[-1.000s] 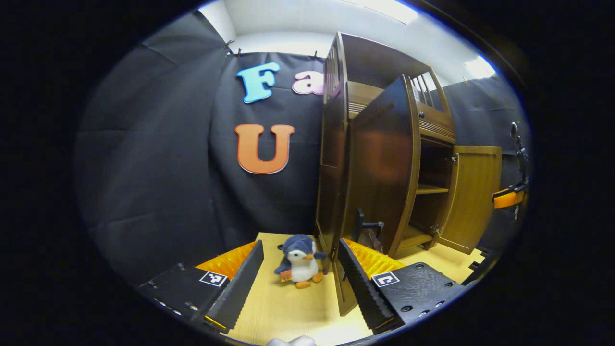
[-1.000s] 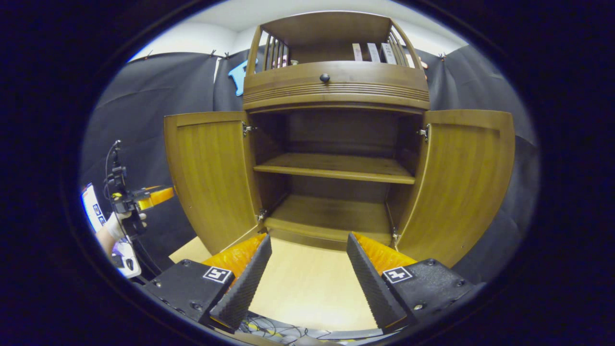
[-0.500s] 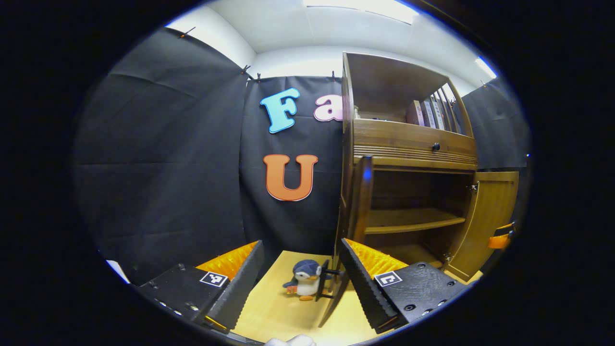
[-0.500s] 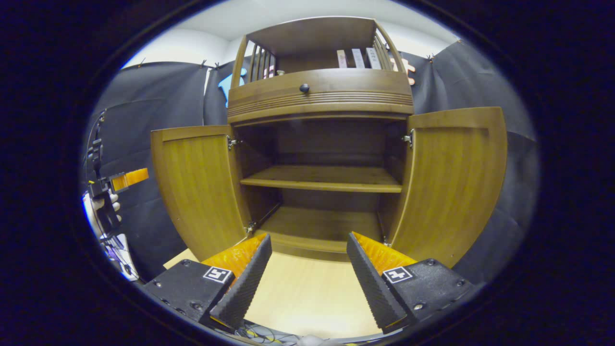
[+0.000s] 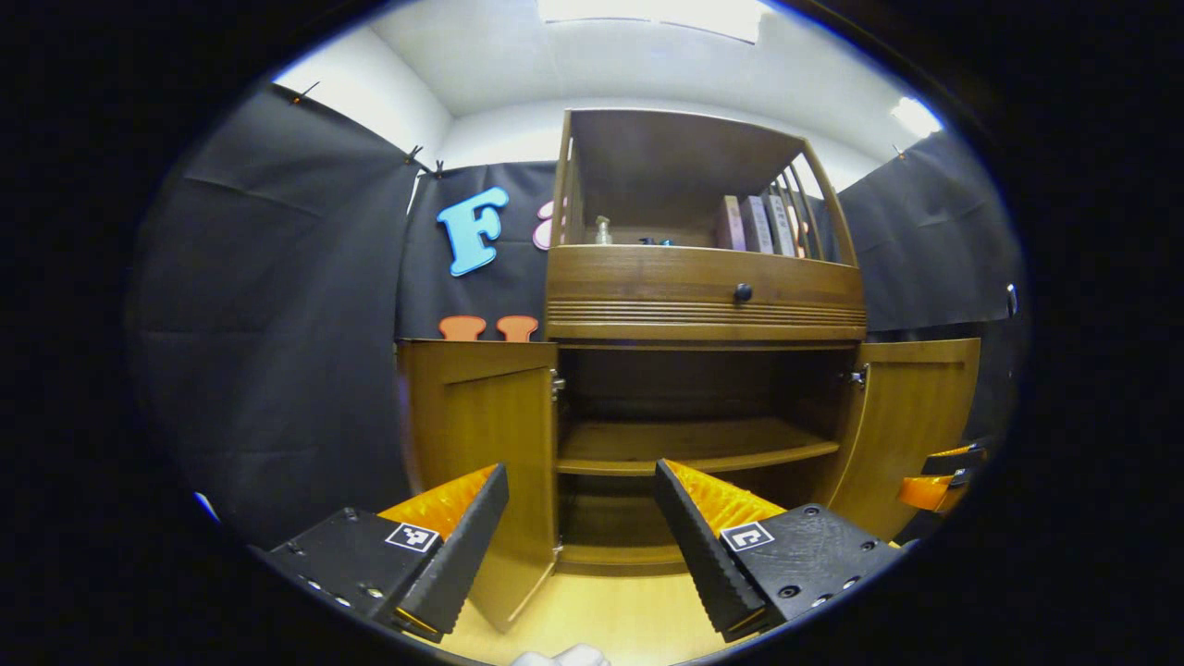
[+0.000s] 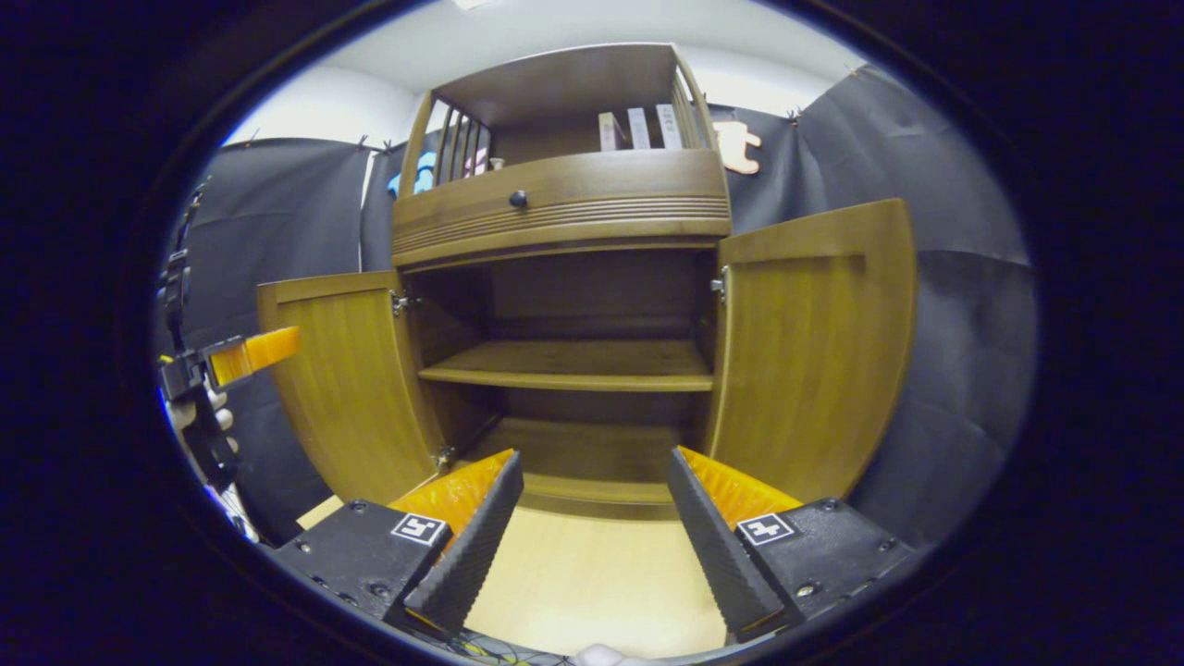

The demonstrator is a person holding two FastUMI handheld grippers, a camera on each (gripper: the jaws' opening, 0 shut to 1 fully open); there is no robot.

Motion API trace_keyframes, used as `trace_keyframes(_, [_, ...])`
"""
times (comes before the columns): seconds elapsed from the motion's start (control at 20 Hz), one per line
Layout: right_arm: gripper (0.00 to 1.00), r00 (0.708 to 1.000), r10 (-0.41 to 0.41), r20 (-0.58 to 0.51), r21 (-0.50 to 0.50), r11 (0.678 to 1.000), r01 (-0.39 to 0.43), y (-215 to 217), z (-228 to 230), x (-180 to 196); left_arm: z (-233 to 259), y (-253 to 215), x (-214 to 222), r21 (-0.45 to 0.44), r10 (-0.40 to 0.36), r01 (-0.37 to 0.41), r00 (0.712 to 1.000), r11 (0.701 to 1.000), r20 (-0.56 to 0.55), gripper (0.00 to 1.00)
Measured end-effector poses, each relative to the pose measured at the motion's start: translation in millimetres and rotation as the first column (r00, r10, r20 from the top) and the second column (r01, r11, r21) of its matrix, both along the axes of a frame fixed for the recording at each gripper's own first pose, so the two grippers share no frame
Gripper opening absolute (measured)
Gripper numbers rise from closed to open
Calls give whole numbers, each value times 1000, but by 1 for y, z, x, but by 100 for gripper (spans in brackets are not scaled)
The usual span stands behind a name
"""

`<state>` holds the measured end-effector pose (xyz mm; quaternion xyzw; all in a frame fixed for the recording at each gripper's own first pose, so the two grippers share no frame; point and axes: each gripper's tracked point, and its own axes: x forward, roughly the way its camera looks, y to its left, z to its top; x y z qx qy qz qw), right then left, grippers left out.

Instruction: Open the right door of the double-door shoe cabinet with the right hand, and open the left door with the left hand.

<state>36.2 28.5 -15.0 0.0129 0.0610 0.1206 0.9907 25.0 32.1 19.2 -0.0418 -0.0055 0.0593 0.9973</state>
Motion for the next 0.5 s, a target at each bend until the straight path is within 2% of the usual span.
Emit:
trace_keyframes(0.15, [99, 999, -40, 19, 25, 999, 40, -23, 0, 2, -19, -39, 2, 48, -12, 14, 999, 999, -46, 94])
trace_keyframes(0.25, [99, 998, -60, 28, 36, 998, 59, -35, 1, 4, -30, -66, 1, 31, -50, 52, 996, 998, -70, 94])
trace_keyframes(0.5, [100, 995, -88, 41, 41, 995, 86, -49, 1, 8, -45, -90, 5, 69, -59, 66, 993, 995, -99, 96])
